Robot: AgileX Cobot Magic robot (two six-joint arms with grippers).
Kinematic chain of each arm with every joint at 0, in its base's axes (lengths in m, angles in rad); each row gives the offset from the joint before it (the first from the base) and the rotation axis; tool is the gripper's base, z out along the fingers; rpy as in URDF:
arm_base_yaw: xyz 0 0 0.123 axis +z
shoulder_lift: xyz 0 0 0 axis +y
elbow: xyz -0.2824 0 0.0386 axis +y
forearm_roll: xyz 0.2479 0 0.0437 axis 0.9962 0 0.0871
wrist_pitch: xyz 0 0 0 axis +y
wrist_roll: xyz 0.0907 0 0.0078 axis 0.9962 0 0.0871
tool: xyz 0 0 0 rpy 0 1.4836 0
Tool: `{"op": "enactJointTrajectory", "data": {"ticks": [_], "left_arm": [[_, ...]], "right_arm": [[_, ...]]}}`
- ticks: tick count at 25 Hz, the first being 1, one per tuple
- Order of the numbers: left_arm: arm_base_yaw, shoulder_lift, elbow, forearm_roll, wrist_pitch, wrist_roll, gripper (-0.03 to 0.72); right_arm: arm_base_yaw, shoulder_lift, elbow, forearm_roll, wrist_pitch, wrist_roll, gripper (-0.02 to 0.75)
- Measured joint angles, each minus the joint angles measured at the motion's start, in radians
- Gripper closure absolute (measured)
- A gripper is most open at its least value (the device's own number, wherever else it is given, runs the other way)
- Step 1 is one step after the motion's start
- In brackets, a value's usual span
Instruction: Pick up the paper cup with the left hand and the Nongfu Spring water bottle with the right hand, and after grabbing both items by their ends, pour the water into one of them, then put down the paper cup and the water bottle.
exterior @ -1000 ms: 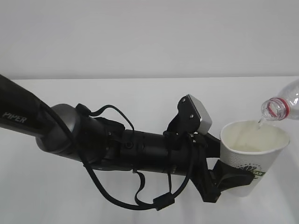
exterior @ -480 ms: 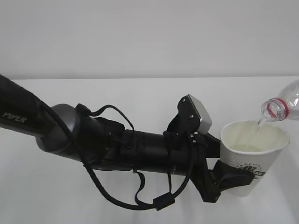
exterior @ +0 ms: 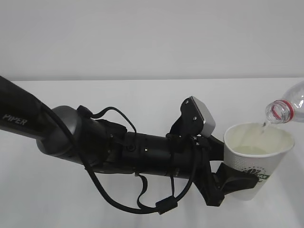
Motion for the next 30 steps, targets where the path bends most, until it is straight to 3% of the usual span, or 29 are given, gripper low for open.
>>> {"op": "enactJointTrajectory", "data": {"ticks": [30], "left_arm": [[0.000,0.000,0.000,0.000,0.007,0.000,0.203]], "right_arm": [[0.000,0.000,0.000,0.000,-0.007,-0.002,0.360]]}}
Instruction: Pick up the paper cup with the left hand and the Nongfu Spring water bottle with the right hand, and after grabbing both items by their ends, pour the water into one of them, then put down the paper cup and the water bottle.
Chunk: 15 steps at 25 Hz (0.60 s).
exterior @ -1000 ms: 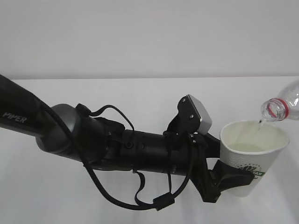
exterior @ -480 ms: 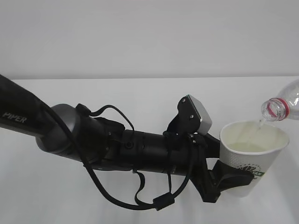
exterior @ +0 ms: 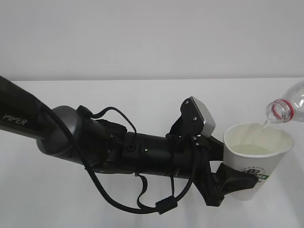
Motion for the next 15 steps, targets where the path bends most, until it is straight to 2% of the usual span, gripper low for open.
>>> {"op": "enactJointTrajectory", "data": {"ticks": [15], "left_arm": [[0.000,0.000,0.000,0.000,0.000,0.000,0.205]], "right_arm": [[0.000,0.000,0.000,0.000,0.000,0.000,0.360]]}}
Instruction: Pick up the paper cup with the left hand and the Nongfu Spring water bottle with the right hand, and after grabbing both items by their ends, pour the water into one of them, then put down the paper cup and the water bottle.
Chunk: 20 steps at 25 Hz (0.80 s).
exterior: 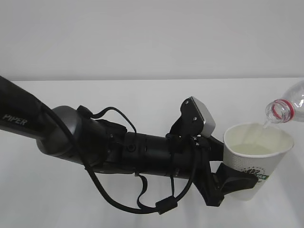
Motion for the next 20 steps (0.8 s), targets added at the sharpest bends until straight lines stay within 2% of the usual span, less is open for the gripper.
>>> {"op": "enactJointTrajectory", "data": {"ticks": [20], "left_arm": [[0.000,0.005,0.000,0.000,0.000,0.000,0.206]], "right_arm": [[0.000,0.000,0.000,0.000,-0.002,0.019,0.360]]}}
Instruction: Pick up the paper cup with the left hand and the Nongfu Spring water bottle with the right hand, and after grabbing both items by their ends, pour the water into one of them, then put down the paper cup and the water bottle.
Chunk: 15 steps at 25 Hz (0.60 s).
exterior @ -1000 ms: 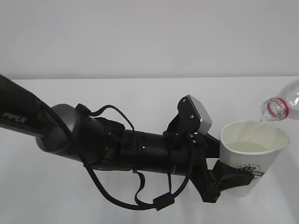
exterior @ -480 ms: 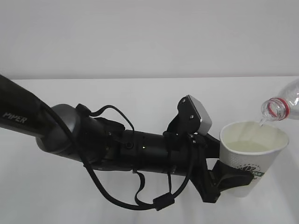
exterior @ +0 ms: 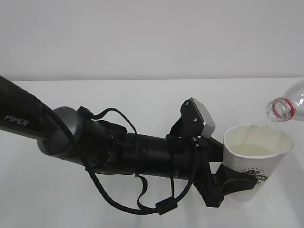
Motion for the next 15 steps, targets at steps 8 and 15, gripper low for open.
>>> {"op": "enactJointTrajectory", "data": {"ticks": [8,15], "left_arm": [[0.000,0.000,0.000,0.000,0.000,0.000,0.206],[0.000,0.000,0.000,0.000,0.000,0.000,0.206]], "right_arm": [[0.000,0.000,0.000,0.000,0.000,0.044,0.360],[0.000,0.000,0.000,0.002,0.000,0.124,0.360]]}}
